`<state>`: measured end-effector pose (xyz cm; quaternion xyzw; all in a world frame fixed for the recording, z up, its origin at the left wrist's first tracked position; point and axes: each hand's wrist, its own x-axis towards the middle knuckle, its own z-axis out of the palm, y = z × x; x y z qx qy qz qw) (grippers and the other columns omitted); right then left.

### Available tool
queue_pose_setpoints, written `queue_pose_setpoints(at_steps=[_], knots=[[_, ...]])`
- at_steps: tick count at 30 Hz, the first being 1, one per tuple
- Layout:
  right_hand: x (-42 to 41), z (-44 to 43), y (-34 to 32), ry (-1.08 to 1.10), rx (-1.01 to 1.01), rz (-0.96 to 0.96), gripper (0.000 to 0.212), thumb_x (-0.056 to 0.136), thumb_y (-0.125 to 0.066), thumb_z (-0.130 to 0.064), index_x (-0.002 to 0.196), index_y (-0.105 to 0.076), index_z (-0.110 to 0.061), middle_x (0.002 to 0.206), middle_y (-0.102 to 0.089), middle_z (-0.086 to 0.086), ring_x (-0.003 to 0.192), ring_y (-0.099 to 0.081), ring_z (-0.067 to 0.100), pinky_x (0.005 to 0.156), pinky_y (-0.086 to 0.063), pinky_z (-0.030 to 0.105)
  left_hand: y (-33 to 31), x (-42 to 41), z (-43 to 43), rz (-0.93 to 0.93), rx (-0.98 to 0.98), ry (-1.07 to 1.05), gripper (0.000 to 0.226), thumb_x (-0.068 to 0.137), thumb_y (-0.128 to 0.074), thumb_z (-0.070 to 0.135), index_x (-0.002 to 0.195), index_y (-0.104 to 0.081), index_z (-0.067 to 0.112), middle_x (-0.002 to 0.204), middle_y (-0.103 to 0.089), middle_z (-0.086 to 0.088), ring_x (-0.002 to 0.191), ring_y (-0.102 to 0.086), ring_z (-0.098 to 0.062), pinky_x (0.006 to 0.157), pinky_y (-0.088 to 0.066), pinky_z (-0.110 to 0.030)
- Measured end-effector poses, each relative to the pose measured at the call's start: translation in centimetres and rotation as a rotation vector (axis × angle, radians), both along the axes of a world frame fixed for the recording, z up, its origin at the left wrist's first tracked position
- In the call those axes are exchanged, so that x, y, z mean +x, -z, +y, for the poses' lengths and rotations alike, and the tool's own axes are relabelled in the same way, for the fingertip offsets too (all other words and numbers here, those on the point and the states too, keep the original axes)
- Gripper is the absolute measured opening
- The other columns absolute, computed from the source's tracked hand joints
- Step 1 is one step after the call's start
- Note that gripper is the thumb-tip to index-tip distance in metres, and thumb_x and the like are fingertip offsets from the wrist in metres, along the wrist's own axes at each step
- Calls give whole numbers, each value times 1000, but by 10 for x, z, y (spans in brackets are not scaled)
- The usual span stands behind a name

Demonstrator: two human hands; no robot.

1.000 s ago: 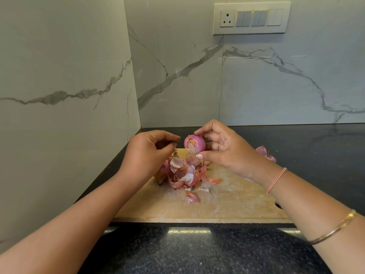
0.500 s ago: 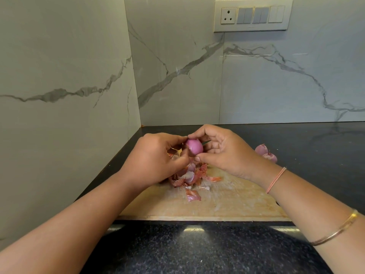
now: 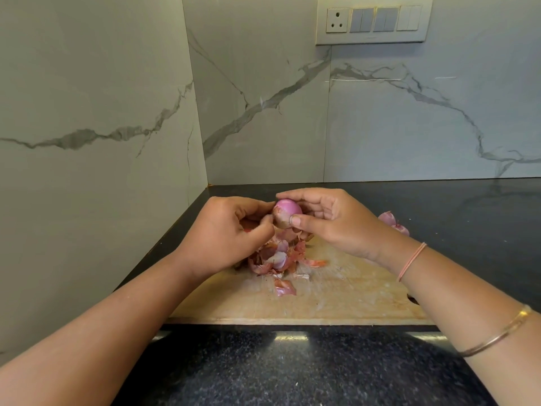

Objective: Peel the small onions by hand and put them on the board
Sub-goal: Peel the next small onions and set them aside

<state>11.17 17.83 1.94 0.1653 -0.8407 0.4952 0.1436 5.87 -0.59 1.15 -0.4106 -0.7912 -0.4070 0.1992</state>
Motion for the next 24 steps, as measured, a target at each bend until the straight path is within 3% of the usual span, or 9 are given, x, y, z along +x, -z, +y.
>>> queue_pose_setpoints(at_steps=[5,10,14,16,21,24], knots=[[2,-1,0,-20,47,-44,38,92,-57,-8,128,-56,-20,124,-62,-5,117,-57,4,100,-45,20,-2,4,-1,-96,6,9,22,80,-65,29,99,-73,21,79,-69,20,73,-67,4,64,-53,-13],[3,-2,0,-2,114,-54,38,93,-58,-11,128,-57,-24,126,-61,-9,115,-58,5,100,-46,24,-3,4,-1,-148,-18,-10,20,76,-63,39,87,-73,27,72,-70,15,67,-67,-1,57,-53,-15],[2,-6,2,33,145,-13,38,91,-60,-12,127,-58,-24,124,-63,-9,109,-62,8,99,-49,33,-3,3,0,-149,-22,-55,9,82,-65,27,80,-74,27,66,-71,8,59,-65,-6,52,-53,-19],[2,-11,4,29,145,3,40,90,-61,-9,128,-58,-21,125,-62,-7,111,-61,7,100,-48,30,-3,1,1,-119,-4,-99,16,83,-65,18,72,-73,26,60,-68,6,55,-63,-10,49,-52,-23],[1,-13,4,26,97,5,39,91,-60,-7,128,-58,-19,121,-65,-5,108,-62,7,97,-48,25,-2,-3,0,-156,48,-50,27,88,-59,16,75,-69,38,68,-71,11,64,-66,-8,59,-55,-27],[3,-5,-1,-6,1,-36,37,92,-56,-5,127,-57,-17,119,-66,-2,107,-62,7,93,-49,20,-1,-3,0,-228,114,41,20,88,-56,23,86,-71,37,79,-74,11,76,-69,-7,72,-55,-27]])
